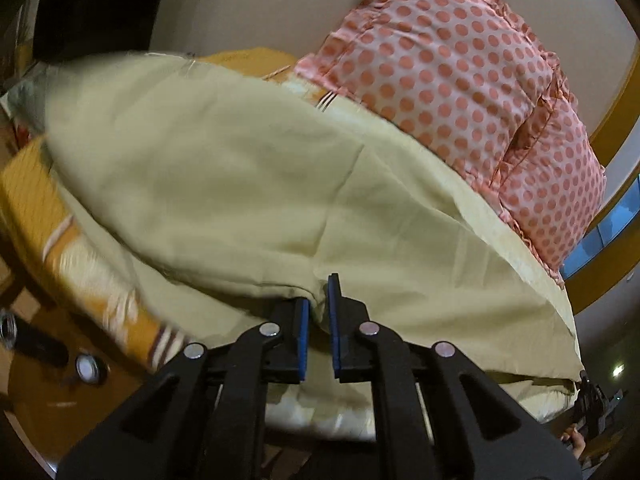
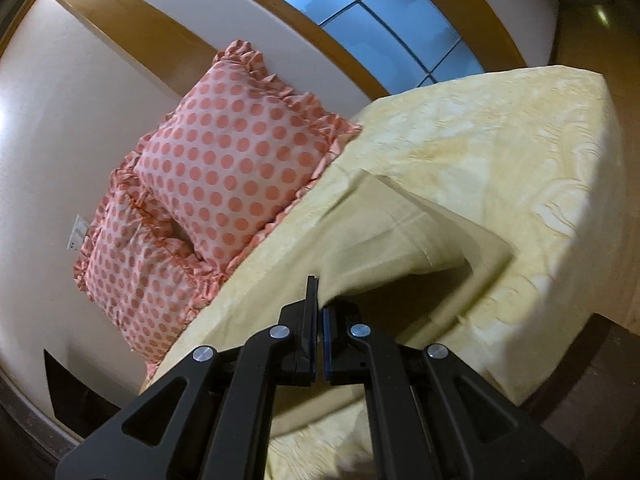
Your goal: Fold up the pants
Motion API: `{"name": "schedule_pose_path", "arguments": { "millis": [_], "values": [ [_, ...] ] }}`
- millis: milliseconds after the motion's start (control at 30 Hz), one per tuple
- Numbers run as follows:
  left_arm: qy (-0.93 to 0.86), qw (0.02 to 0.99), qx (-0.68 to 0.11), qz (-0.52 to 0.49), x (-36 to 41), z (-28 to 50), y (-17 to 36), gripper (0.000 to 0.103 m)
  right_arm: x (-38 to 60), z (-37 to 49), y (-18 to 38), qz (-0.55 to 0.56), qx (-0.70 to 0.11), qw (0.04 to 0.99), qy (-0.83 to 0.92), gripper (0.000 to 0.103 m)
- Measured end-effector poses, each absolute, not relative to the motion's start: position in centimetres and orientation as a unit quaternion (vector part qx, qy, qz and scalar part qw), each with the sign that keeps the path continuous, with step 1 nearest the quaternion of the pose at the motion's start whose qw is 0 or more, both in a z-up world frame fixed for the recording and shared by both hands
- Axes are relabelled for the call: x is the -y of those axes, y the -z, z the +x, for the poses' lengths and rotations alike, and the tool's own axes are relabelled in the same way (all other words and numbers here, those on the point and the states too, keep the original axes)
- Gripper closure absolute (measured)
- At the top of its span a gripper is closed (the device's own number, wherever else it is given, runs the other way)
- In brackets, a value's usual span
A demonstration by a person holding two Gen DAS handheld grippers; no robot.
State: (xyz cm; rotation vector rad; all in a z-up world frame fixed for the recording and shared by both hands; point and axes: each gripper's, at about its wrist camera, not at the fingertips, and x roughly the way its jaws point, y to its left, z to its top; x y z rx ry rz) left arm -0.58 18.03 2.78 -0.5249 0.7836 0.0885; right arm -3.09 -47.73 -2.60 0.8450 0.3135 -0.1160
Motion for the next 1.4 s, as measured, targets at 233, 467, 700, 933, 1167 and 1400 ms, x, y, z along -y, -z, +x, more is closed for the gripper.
{"name": "schedule_pose_path", "arguments": {
  "millis": [233, 467, 700, 933, 1167, 1400],
  "values": [
    [-0.042, 0.899, -0.367, -0.237, -17.5, -2.4, -2.0, 0.087, 47.4, -5.5, 2.6, 0.391, -0.169, 0.895, 0.133, 0.062],
    [-0.056, 0.912, -0.340, -0.223, -17.6, -3.9, -2.6, 0.047, 47.2, -5.7, 3.0, 0.375, -0.172, 0.894, 0.177, 0.041],
    [-0.059, 0.913, -0.323, -0.243, -18.7, -4.7, -2.6, 0.039, 44.5, -3.5, 3.9, 0.350, -0.184, 0.908, 0.136, 0.083],
    [-0.085, 0.913, -0.290, -0.275, -21.0, -6.1, -2.7, 0.031, 41.9, 0.2, -1.6, 0.271, -0.119, 0.951, 0.089, 0.099],
    [-0.115, 0.906, -0.268, -0.308, -23.5, -6.3, -2.6, 0.022, 24.5, 5.1, -8.7, 0.111, -0.111, 0.969, -0.192, 0.099],
    [-0.129, 0.901, -0.277, -0.306, -25.0, -5.3, -2.1, 0.015, 7.2, 5.7, -0.2, -0.088, -0.309, 0.863, -0.390, 0.072]
  ]
}}
